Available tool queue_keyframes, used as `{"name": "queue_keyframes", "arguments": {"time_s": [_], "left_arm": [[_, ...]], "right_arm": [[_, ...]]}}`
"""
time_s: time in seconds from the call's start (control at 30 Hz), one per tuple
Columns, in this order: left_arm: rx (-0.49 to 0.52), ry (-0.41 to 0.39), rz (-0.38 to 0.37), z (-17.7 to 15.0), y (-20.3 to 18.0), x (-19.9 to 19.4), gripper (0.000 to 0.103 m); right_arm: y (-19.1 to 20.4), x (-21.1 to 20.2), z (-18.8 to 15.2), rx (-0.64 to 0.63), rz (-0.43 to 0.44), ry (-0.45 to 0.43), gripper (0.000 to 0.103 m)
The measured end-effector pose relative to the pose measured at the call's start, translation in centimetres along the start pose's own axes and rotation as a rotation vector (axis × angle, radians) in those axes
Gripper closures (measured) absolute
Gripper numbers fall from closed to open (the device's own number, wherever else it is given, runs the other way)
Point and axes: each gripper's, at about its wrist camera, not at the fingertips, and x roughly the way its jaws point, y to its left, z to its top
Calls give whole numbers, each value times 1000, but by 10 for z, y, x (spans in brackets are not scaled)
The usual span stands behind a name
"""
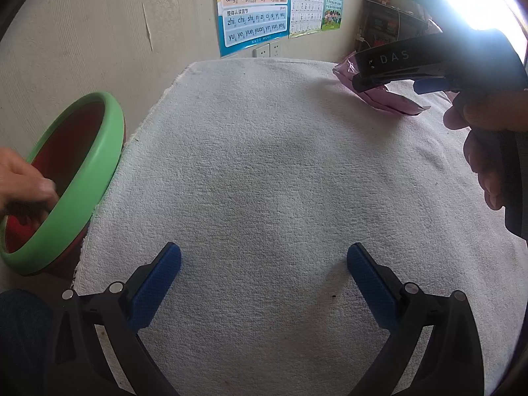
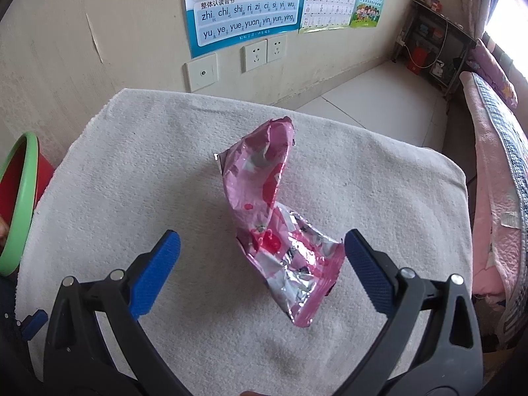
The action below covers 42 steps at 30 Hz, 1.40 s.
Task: Collect trash
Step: 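Move the open right tool over the pink foil wrapper on the table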
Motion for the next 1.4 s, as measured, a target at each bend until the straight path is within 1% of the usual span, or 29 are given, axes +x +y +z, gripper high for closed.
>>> {"name": "queue_keyframes", "arguments": {"time_s": [0.2,0.5,0.73,0.8,0.97,1.17,1.4], "left_arm": [[0,0,0,0,0,0,7],[0,0,0,0,0,0,7],[0,0,0,0,0,0,7],[0,0,0,0,0,0,7],[-1,1,0,0,0,0,7],[-1,0,0,0,0,0,7],[0,0,1,0,0,0,7]], "right_arm": [[-2,1,-1,30,5,-2,5],[0,-4,-2,21,6,-5,5],[-4,0,0,26,24,7,5],[-2,1,1,14,36,11,5],[-1,6,0,-23,33,26,5],[-4,6,4,-62,19,15,5],[-1,6,10,-99,27,5,5]]}}
